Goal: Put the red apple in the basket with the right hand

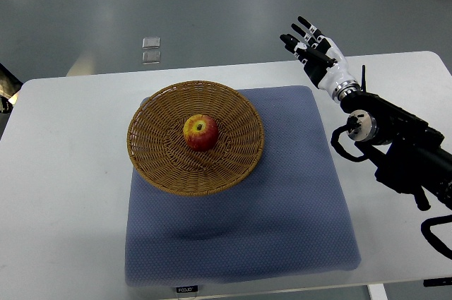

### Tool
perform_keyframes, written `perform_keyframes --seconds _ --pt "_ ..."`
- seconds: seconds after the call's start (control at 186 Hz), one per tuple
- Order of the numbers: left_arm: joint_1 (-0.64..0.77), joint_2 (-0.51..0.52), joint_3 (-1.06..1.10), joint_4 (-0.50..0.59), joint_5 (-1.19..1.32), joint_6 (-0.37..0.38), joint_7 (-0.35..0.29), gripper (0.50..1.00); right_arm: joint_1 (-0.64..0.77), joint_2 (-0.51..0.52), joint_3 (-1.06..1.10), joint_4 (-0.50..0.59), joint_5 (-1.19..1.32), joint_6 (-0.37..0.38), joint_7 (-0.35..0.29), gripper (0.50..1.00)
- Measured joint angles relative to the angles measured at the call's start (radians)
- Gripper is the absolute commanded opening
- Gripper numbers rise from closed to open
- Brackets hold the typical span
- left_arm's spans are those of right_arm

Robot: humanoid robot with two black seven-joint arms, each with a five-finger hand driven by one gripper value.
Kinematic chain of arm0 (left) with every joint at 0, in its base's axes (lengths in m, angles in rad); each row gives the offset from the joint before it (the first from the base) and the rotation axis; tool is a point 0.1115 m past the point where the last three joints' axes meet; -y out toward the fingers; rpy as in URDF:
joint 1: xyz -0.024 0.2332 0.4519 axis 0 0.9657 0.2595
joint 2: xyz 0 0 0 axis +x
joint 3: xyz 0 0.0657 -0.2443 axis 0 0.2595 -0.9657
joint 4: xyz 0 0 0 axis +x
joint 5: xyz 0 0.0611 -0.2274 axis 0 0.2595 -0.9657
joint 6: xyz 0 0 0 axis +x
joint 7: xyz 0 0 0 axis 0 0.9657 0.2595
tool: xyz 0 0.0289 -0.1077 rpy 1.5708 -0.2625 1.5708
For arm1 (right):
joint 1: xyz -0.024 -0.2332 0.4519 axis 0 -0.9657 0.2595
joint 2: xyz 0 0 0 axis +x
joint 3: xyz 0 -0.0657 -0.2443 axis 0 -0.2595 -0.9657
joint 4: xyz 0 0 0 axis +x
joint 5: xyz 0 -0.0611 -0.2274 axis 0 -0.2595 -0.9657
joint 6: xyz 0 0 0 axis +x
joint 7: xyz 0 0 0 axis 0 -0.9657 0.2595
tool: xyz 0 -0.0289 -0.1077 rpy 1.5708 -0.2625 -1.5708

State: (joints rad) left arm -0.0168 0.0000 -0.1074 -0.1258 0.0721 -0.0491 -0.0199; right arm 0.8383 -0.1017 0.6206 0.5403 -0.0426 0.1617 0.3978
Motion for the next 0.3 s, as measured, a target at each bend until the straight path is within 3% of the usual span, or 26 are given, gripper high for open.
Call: perform_keyframes --seconds 0.301 --pt "0.0 0.0 0.0 0.0 0.0 0.0 0.0 1.0 -0.027 -0.011 0.002 -0.003 0.0 0.0 0.003 0.921"
